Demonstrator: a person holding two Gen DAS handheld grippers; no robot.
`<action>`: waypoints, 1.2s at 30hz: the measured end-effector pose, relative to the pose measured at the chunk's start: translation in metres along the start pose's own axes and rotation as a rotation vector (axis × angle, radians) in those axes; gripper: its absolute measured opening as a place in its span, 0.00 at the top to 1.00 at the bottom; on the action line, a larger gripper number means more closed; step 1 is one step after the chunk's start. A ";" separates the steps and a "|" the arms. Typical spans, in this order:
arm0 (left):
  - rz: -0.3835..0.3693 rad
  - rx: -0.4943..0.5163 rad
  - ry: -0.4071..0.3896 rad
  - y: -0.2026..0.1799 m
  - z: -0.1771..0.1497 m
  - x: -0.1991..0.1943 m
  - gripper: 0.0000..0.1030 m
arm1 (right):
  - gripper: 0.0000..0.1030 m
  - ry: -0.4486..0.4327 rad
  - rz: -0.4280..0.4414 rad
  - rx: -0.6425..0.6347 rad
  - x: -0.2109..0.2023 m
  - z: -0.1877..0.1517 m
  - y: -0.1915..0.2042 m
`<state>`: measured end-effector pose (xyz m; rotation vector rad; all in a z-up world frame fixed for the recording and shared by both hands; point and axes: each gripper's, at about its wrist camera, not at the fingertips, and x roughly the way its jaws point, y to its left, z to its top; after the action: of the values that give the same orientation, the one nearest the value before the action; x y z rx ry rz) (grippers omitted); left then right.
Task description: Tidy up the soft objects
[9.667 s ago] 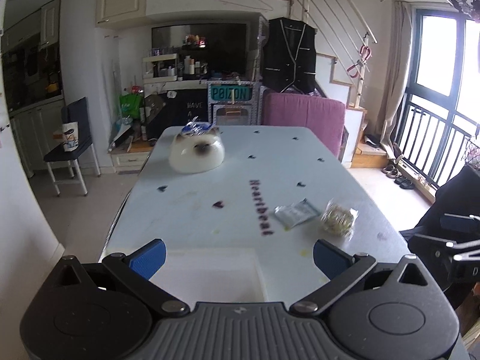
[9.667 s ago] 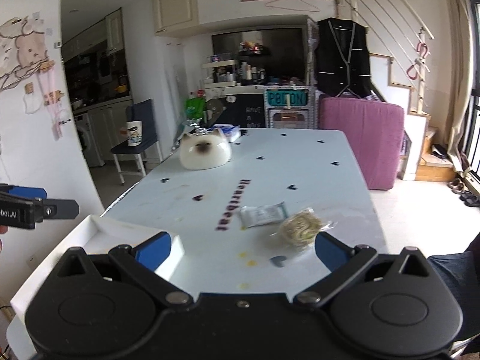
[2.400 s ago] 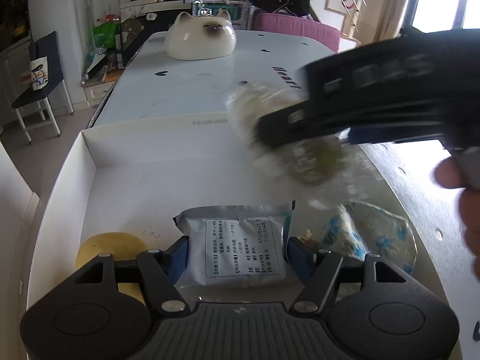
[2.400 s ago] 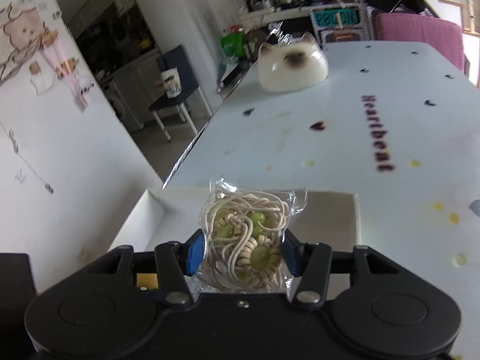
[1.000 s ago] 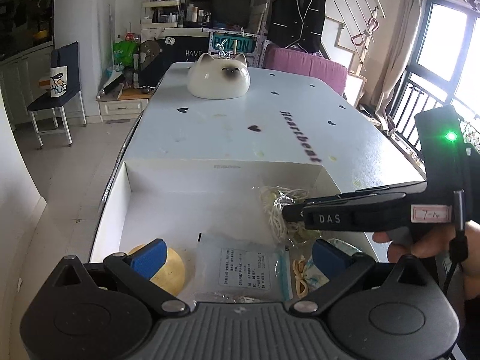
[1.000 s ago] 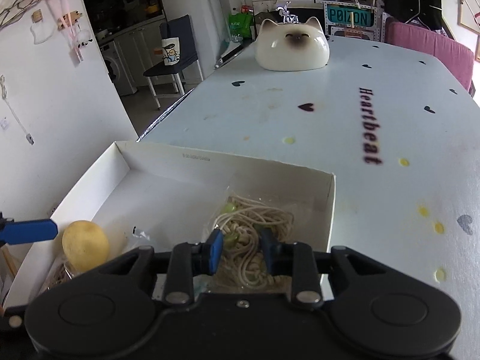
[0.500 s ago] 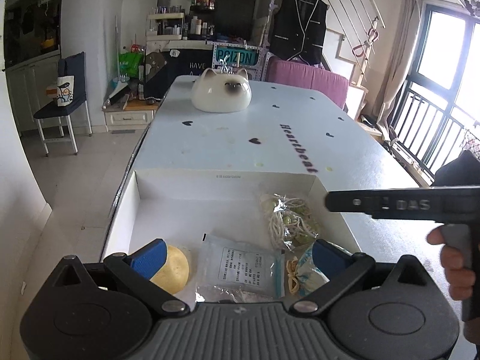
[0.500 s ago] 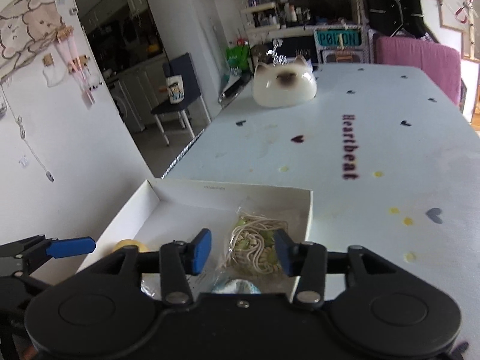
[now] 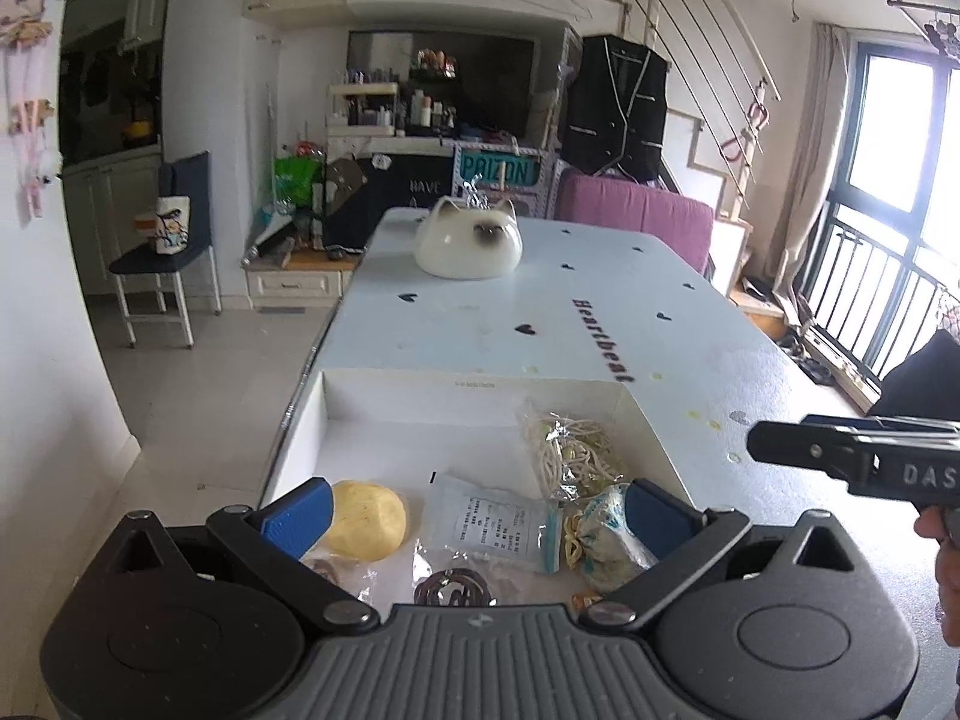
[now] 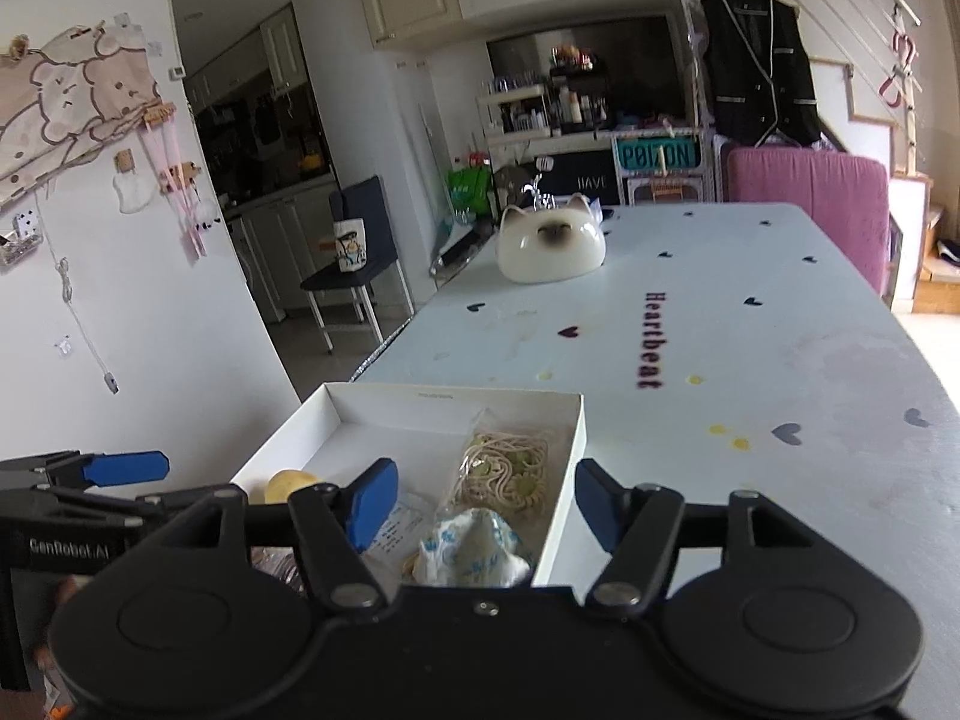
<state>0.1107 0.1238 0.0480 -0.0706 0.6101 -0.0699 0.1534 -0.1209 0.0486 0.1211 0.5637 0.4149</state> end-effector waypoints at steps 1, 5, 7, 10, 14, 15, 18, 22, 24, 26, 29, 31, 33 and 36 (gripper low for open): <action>0.007 -0.001 -0.009 -0.001 -0.002 -0.005 0.00 | 0.32 -0.009 -0.002 -0.004 -0.005 -0.003 0.000; 0.019 -0.003 -0.049 -0.005 -0.010 -0.024 0.00 | 0.28 -0.046 -0.026 -0.028 -0.026 -0.017 0.001; 0.015 -0.006 -0.071 -0.008 -0.015 -0.032 0.00 | 0.27 -0.059 -0.042 -0.032 -0.035 -0.025 -0.001; 0.028 -0.004 -0.098 -0.013 -0.024 -0.044 0.00 | 0.26 -0.069 -0.051 -0.029 -0.047 -0.038 -0.003; 0.034 0.001 -0.119 -0.019 -0.036 -0.056 0.00 | 0.21 -0.091 -0.074 -0.040 -0.061 -0.052 -0.003; 0.037 0.005 -0.122 -0.020 -0.039 -0.058 0.00 | 0.21 -0.097 -0.080 -0.040 -0.064 -0.055 -0.003; 0.047 0.021 -0.133 -0.026 -0.049 -0.062 0.00 | 0.18 -0.114 -0.098 -0.041 -0.074 -0.064 -0.003; 0.045 0.020 -0.141 -0.029 -0.059 -0.065 0.00 | 0.14 -0.135 -0.128 -0.053 -0.084 -0.075 -0.003; 0.049 0.021 -0.146 -0.030 -0.064 -0.066 0.00 | 0.11 -0.139 -0.140 -0.055 -0.088 -0.080 -0.004; 0.049 0.027 -0.150 -0.032 -0.069 -0.067 0.00 | 0.09 -0.141 -0.155 -0.055 -0.090 -0.084 -0.006; 0.053 0.035 -0.154 -0.035 -0.075 -0.069 0.00 | 0.05 -0.146 -0.173 -0.059 -0.094 -0.090 -0.007; 0.049 0.036 -0.154 -0.036 -0.078 -0.070 0.00 | 0.03 -0.150 -0.181 -0.066 -0.096 -0.092 -0.007; 0.049 0.038 -0.155 -0.037 -0.081 -0.071 0.00 | 0.02 -0.150 -0.187 -0.067 -0.098 -0.094 -0.008; 0.056 0.050 -0.152 -0.040 -0.084 -0.070 0.00 | 0.00 -0.151 -0.191 -0.067 -0.099 -0.097 -0.008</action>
<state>0.0039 0.0862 0.0230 -0.0097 0.4582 -0.0254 0.0276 -0.1698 0.0143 0.0338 0.4079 0.2364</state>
